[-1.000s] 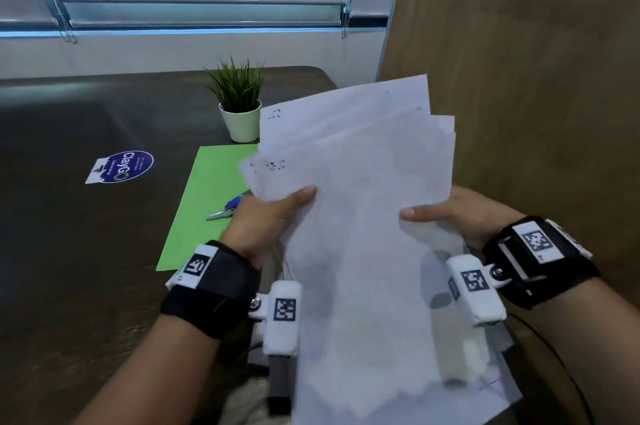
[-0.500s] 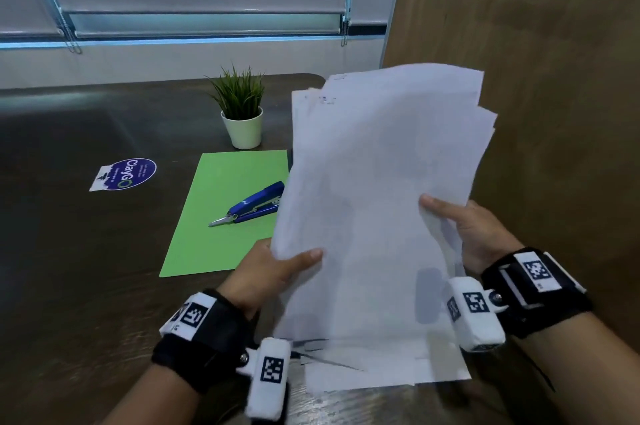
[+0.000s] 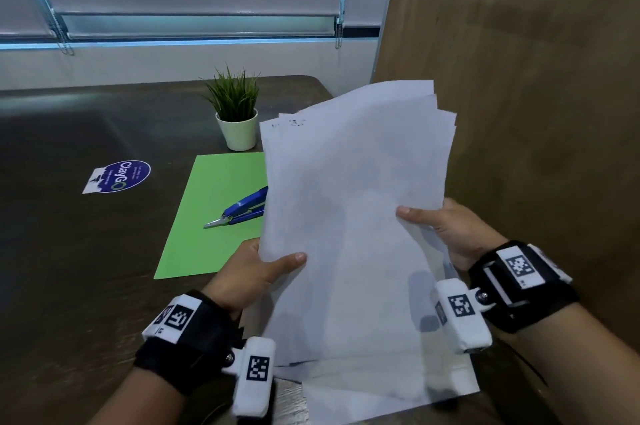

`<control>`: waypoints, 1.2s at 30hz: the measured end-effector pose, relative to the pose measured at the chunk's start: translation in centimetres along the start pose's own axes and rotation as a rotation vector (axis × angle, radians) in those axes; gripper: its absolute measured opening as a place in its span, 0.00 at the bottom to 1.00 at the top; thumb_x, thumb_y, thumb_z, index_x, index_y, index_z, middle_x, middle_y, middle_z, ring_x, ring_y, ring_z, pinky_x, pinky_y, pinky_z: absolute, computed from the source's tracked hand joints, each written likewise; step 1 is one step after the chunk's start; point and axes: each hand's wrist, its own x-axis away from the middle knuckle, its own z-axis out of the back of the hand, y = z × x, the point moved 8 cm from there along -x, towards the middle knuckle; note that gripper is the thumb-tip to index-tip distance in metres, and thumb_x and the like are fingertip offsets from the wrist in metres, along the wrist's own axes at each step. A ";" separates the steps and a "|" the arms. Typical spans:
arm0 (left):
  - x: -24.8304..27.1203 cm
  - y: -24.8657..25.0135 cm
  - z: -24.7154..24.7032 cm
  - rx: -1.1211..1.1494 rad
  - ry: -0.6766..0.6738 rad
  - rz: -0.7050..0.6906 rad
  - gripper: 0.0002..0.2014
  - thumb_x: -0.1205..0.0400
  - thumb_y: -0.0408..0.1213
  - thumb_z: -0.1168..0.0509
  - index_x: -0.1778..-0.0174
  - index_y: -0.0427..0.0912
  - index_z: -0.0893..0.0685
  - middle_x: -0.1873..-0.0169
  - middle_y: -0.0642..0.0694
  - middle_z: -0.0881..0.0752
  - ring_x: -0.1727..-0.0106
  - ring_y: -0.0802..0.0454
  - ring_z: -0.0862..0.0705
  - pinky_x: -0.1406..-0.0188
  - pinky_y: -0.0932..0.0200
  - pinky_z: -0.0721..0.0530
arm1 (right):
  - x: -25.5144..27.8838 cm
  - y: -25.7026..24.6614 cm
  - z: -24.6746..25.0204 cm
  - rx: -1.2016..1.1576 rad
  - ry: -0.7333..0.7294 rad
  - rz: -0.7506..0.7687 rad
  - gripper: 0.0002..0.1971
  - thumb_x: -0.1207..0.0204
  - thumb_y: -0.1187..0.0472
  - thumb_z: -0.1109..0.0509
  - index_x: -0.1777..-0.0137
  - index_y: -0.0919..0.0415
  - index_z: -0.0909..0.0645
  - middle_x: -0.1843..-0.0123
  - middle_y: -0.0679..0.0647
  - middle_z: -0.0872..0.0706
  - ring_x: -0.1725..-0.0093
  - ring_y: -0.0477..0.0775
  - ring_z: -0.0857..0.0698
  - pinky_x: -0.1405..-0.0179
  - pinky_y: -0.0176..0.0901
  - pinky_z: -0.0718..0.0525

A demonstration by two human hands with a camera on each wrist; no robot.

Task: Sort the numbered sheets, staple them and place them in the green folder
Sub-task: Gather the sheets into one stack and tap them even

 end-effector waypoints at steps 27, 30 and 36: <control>5.8 -6.3 5.0 0.593 -0.047 0.390 0.24 0.14 0.52 0.41 0.35 0.40 0.10 0.35 0.34 0.12 0.39 0.36 0.10 0.38 0.39 0.13 | 7.5 8.9 -10.1 1.214 -0.625 0.044 0.48 0.33 0.19 0.47 0.14 0.41 0.41 0.12 0.42 0.45 0.12 0.45 0.49 0.13 0.49 0.47; 5.5 -6.8 5.6 0.476 0.030 0.435 0.21 0.20 0.44 0.30 0.33 0.37 0.12 0.36 0.34 0.12 0.35 0.32 0.13 0.30 0.36 0.19 | 4.6 6.6 -7.3 0.998 -0.414 0.034 0.42 0.33 0.24 0.41 0.23 0.47 0.24 0.21 0.44 0.25 0.24 0.43 0.26 0.23 0.40 0.31; 4.4 -7.7 6.0 0.424 0.197 0.426 0.18 0.18 0.31 0.30 0.32 0.35 0.15 0.36 0.38 0.11 0.30 0.39 0.16 0.25 0.35 0.24 | -4.2 7.0 3.9 0.984 0.065 -0.248 0.22 0.20 0.43 0.29 0.38 0.61 0.17 0.33 0.59 0.17 0.35 0.59 0.17 0.45 0.44 0.22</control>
